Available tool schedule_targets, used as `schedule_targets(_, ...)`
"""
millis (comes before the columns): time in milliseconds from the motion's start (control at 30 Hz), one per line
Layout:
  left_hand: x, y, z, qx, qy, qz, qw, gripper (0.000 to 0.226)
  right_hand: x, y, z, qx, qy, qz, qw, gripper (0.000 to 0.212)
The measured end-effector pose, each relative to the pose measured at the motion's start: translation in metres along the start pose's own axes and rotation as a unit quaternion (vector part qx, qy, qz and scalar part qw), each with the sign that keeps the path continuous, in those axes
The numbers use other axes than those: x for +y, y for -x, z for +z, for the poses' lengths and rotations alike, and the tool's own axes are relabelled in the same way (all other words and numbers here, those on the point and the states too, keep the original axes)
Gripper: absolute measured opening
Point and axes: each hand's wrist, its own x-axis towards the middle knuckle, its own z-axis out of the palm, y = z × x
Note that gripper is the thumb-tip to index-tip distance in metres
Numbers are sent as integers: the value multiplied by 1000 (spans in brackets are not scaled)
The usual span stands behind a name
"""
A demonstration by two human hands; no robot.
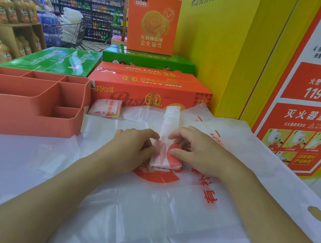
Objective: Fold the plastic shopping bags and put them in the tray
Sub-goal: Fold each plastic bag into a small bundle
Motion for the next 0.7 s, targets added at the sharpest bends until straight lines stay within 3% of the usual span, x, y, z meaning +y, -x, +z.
schedule_targets(100, -2, -1, 2, -12, -84, 24, 996, 35, -3, 0, 0, -4, 26, -25, 999, 33)
schedule_targets(267, -2, 2, 4, -72, -157, 23, 985, 75, -8, 0, 0, -54, 128, -3, 990, 42)
schedule_targets(367, -2, 1, 6, -77, -197, 33, 977, 86, -11, 0, 0, -99, 165, -7, 981, 46)
schedule_targets(467, -2, 0, 8, -82, -227, 48, 969, 85, -10, -3, 2, -126, 178, -3, 976, 49)
schedule_targets(600, -1, 0, 6, -113, -251, 45, 960, 69, -8, -2, 1, -79, 125, -5, 989, 45)
schedule_targets(700, -1, 1, 6, -119, -257, 45, 958, 52, -13, 3, 1, -149, 143, 23, 978, 51)
